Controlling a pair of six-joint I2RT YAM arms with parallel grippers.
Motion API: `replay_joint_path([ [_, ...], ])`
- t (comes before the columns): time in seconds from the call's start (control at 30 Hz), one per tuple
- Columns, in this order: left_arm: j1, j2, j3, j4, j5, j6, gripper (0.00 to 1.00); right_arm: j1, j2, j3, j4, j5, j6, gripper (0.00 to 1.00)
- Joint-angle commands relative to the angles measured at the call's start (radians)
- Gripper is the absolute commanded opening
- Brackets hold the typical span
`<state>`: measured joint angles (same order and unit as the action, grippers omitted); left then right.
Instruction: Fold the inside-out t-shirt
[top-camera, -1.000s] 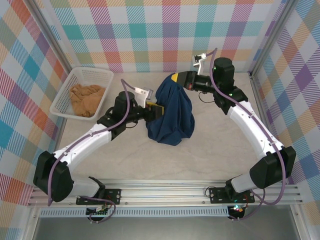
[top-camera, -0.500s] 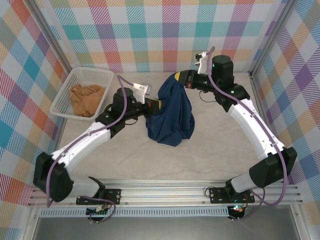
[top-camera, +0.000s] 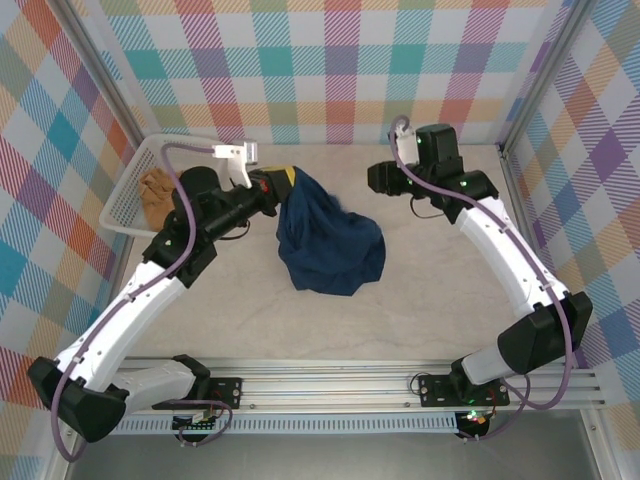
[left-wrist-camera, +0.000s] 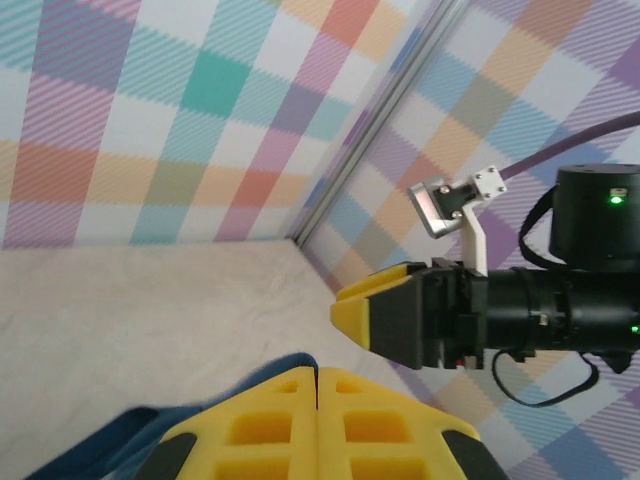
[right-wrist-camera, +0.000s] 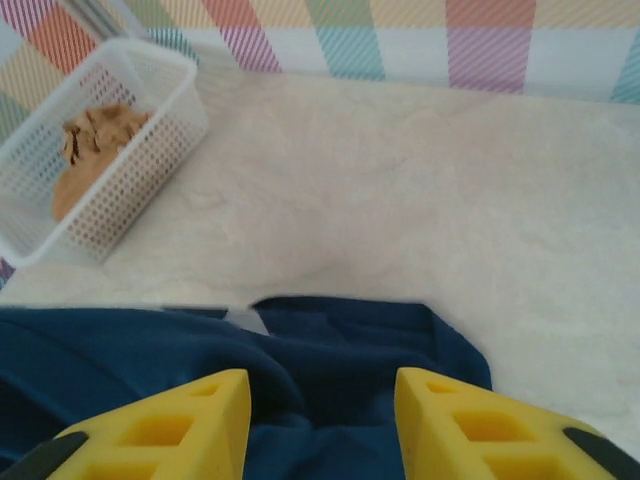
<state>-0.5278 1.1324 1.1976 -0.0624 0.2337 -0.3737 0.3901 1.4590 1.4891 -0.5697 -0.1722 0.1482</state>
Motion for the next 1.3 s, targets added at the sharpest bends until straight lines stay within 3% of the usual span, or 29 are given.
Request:
replay_joint_path([
  [0.0,0.008,0.014,0.052,-0.042,0.010,0.032,0.00,0.006,-0.072,-0.120,0.064,-0.157,-0.095,0.51],
  [0.1,0.008,0.023,0.069,-0.066,0.018,0.048,0.00,0.037,-0.134,-0.243,0.168,-0.226,-0.161,0.56],
  [0.27,0.008,0.015,0.066,-0.075,0.033,0.072,0.00,0.125,-0.157,-0.384,0.317,-0.220,-0.277,0.63],
  [0.4,0.008,-0.015,0.038,-0.067,0.033,0.104,0.00,0.124,-0.044,-0.331,0.326,-0.056,-0.194,0.59],
  [0.73,0.009,-0.030,0.032,-0.095,-0.004,0.114,0.00,0.125,-0.024,-0.516,0.490,-0.220,-0.209,0.63],
  [0.87,0.010,-0.021,0.034,-0.098,-0.007,0.111,0.00,0.125,-0.023,-0.558,0.559,-0.295,-0.210,0.74],
  [1.27,0.009,-0.026,0.030,-0.104,-0.012,0.111,0.00,0.142,0.032,-0.582,0.661,-0.309,-0.305,0.74],
])
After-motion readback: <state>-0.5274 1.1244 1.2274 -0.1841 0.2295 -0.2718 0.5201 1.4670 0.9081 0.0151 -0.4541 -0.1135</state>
